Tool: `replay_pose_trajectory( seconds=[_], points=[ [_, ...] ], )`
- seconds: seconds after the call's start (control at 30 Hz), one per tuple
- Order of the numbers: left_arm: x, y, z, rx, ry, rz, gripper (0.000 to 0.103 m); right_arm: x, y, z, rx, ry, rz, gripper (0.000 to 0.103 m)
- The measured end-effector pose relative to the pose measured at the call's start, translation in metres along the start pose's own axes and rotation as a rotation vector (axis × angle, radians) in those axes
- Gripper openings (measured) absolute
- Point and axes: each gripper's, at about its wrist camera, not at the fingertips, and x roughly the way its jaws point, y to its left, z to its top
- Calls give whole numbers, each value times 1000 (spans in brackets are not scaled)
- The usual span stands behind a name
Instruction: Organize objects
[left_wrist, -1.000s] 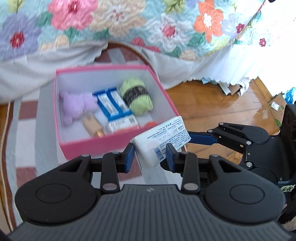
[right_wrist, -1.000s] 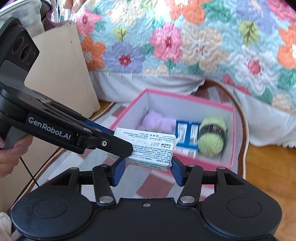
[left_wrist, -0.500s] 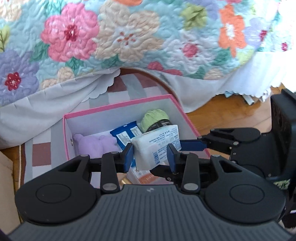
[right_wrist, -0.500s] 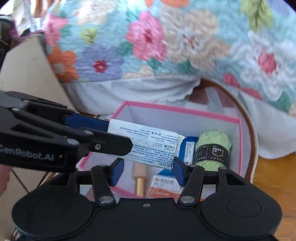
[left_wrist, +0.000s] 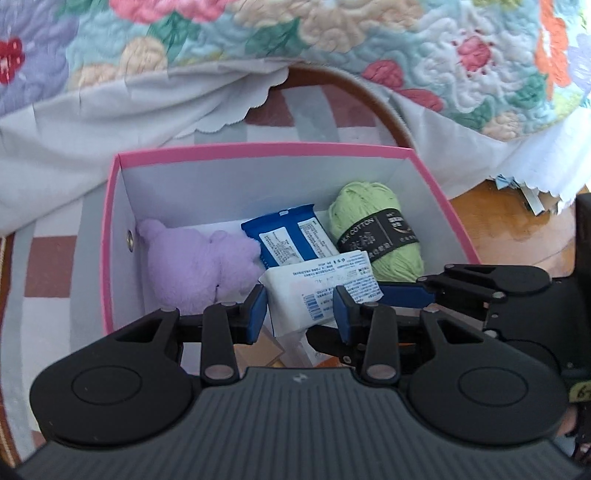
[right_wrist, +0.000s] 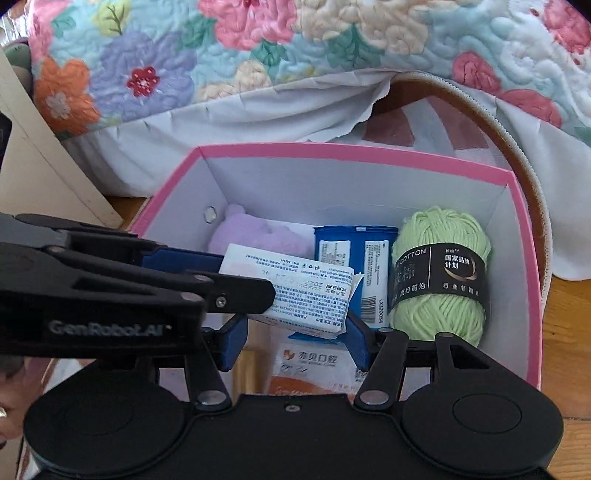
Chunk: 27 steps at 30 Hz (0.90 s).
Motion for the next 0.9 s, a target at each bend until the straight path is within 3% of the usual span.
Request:
replay_pose_trajectory(
  seconds=[0.1,0.3,0.5,0.6,0.73,0.9],
  points=[
    [12,6,0,-28,4,-11,36,9,-2,-1,4,18,-34,62],
    [14,0,-5,12,0,41,36,17,-9,-7,18,29,-97,61],
    [-18,-7,-5,16,-12,84,40,-13,-10,-17,28,-28,-66,69],
    [-32,-11,-7,4,26,70,41,-33,-5,-24,29,-44,-49,71],
    [-54,-15,-14,-57,12,57,45,-59,5,-29,30,-55,-41,73],
    [-89,-29,-21,-40,-19,112,56,-94,18,-31,24,-63,-47,73]
  ],
)
